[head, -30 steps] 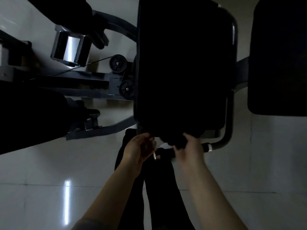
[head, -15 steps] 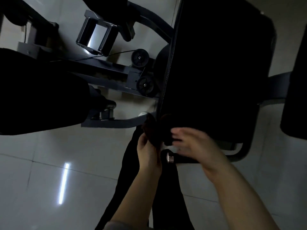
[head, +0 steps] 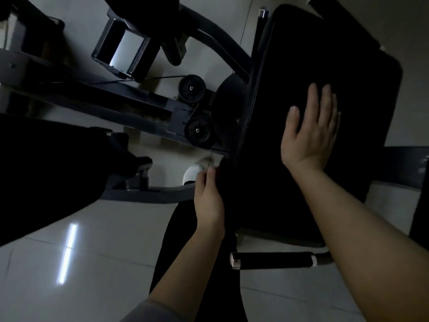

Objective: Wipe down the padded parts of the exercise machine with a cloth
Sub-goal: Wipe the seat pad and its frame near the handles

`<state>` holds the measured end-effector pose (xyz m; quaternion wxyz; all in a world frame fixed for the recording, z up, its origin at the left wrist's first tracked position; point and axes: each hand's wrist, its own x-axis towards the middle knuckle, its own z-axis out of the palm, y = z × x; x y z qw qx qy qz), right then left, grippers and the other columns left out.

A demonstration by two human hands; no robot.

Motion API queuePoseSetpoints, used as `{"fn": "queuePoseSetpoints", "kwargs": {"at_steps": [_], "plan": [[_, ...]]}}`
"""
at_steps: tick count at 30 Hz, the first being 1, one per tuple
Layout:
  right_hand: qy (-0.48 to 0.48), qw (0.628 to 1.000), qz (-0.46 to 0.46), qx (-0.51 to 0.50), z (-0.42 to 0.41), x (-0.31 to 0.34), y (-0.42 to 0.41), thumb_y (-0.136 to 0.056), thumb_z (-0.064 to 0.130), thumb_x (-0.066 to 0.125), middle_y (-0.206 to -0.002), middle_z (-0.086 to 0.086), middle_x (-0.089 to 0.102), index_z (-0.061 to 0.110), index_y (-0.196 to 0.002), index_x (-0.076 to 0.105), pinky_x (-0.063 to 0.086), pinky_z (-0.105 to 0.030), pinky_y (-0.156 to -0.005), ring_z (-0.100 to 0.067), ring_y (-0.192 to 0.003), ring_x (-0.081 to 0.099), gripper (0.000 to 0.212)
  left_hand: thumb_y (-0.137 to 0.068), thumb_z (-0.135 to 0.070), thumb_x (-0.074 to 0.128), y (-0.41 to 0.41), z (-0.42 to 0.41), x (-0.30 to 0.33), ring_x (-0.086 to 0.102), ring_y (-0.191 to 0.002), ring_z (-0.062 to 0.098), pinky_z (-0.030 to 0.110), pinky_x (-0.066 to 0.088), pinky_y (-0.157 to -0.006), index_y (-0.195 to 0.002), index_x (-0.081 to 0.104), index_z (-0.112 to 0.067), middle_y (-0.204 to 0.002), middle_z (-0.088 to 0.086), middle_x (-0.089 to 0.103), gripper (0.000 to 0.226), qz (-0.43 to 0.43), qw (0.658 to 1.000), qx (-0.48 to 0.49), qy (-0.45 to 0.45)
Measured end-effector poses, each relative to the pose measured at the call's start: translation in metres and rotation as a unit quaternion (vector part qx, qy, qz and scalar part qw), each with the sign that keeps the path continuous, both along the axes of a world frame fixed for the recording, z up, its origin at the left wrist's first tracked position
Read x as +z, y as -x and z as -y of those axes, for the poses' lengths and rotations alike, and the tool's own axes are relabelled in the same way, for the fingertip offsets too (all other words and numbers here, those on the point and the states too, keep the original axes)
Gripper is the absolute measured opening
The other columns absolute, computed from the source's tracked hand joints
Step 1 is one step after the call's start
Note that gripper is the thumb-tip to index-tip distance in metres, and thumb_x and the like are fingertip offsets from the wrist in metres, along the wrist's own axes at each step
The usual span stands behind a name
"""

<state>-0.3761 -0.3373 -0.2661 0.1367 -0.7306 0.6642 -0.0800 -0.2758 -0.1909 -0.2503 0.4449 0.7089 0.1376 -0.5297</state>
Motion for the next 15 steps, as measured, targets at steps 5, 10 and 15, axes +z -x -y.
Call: {"fn": "queuePoseSetpoints", "kwargs": {"at_steps": [5,10,15], "plan": [[0.040,0.999,0.000,-0.003,0.001,-0.001,0.001,-0.096,0.042,0.025,-0.155,-0.011,0.025,0.016,-0.146,0.028,0.013,-0.042,-0.118,-0.027,-0.143,0.020,0.057,-0.095,-0.035,0.046,-0.022,0.039,-0.005,0.063,-0.091,0.019,0.042,0.046,-0.090,-0.094,0.064,-0.027,-0.092,-0.003,0.068,0.019,-0.005,0.991,-0.136,0.006],[0.036,0.999,-0.016,-0.001,0.002,0.000,0.002,-0.097,0.039,0.025,-0.152,-0.014,0.029,0.011,-0.145,0.032,0.018,-0.046,-0.116,-0.029,-0.141,0.024,0.056,-0.093,-0.046,0.039,-0.039,0.153,0.009,0.057,-0.107,0.021,0.048,0.042,-0.099,-0.111,0.056,-0.031,-0.115,-0.002,0.060,0.029,0.107,0.972,-0.210,0.004],[0.024,0.999,-0.022,0.003,0.001,0.000,0.001,-0.096,0.037,0.025,-0.152,-0.016,0.029,0.010,-0.144,0.032,0.018,-0.049,-0.116,-0.031,-0.141,0.023,0.056,-0.090,-0.040,0.038,-0.059,0.245,0.005,0.057,-0.107,0.031,0.043,0.045,-0.093,-0.122,0.051,-0.024,-0.120,0.009,0.059,0.038,0.093,0.967,-0.238,0.008]]}}
